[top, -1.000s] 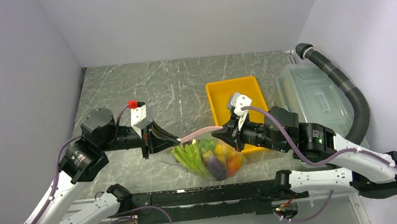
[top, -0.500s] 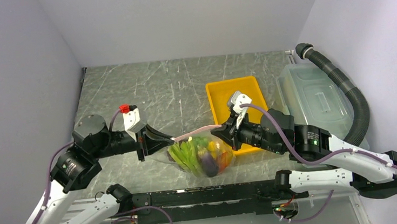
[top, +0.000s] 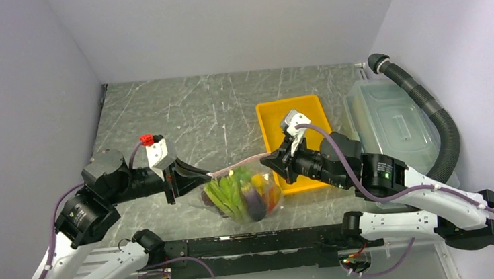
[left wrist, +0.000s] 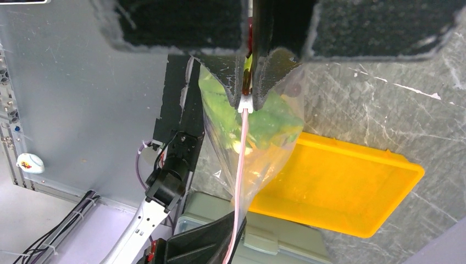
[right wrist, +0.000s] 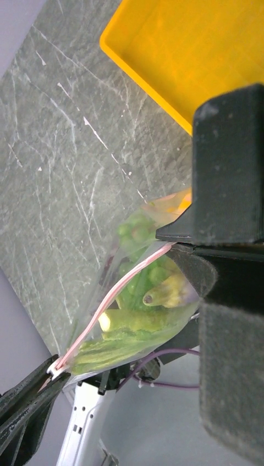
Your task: Place the food in the zip-top bag and seal the zipper
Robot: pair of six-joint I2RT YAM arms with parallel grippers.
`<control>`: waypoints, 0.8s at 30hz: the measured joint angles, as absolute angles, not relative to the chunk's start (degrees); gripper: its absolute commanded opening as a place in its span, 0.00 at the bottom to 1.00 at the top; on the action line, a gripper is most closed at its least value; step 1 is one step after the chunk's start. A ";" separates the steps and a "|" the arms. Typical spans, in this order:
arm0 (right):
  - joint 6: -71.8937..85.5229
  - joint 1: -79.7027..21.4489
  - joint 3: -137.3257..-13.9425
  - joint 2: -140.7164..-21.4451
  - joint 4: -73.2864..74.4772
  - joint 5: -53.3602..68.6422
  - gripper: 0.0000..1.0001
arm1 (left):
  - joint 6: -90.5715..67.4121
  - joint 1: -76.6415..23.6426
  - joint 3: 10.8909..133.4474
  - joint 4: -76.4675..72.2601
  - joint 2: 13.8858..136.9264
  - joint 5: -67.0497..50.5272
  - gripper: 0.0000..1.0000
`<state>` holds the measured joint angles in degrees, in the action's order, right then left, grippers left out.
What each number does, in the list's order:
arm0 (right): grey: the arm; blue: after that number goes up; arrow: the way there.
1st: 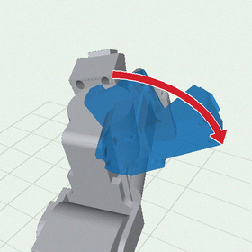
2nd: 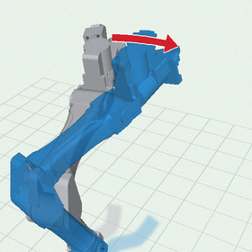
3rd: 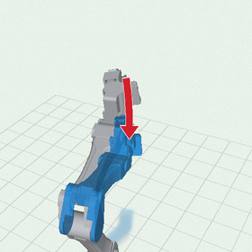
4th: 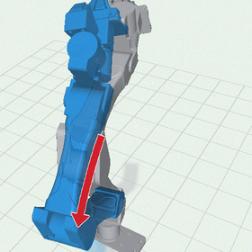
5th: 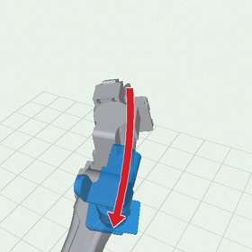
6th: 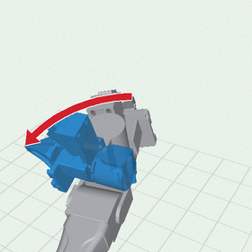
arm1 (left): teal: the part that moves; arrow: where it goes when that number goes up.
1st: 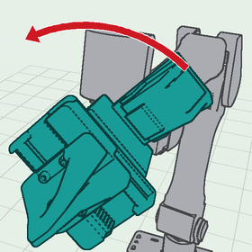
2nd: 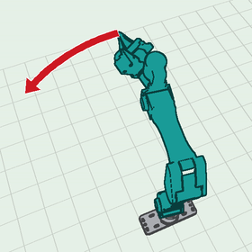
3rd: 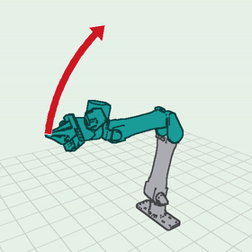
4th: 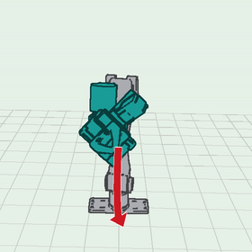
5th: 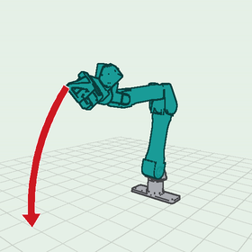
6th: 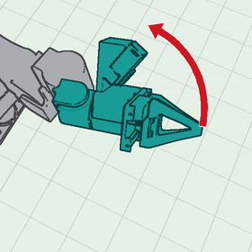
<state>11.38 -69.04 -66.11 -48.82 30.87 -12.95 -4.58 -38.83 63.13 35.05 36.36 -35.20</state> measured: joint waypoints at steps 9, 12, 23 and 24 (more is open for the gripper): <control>7.09 -66.94 -66.13 -50.17 30.65 -11.03 0.45 | -4.97 -38.81 63.13 36.75 37.39 -35.70 0.00; 5.02 -66.78 -66.85 -50.83 31.05 -10.35 0.57 | -4.97 -38.76 63.13 37.82 38.48 -35.75 0.00; -3.64 -66.78 -75.26 -55.92 33.39 0.27 0.66 | -4.89 -38.70 63.13 38.87 42.37 -36.45 0.00; -4.47 -66.78 -76.09 -56.84 33.50 1.34 0.66 | -4.86 -38.70 63.13 38.87 42.46 -36.73 0.00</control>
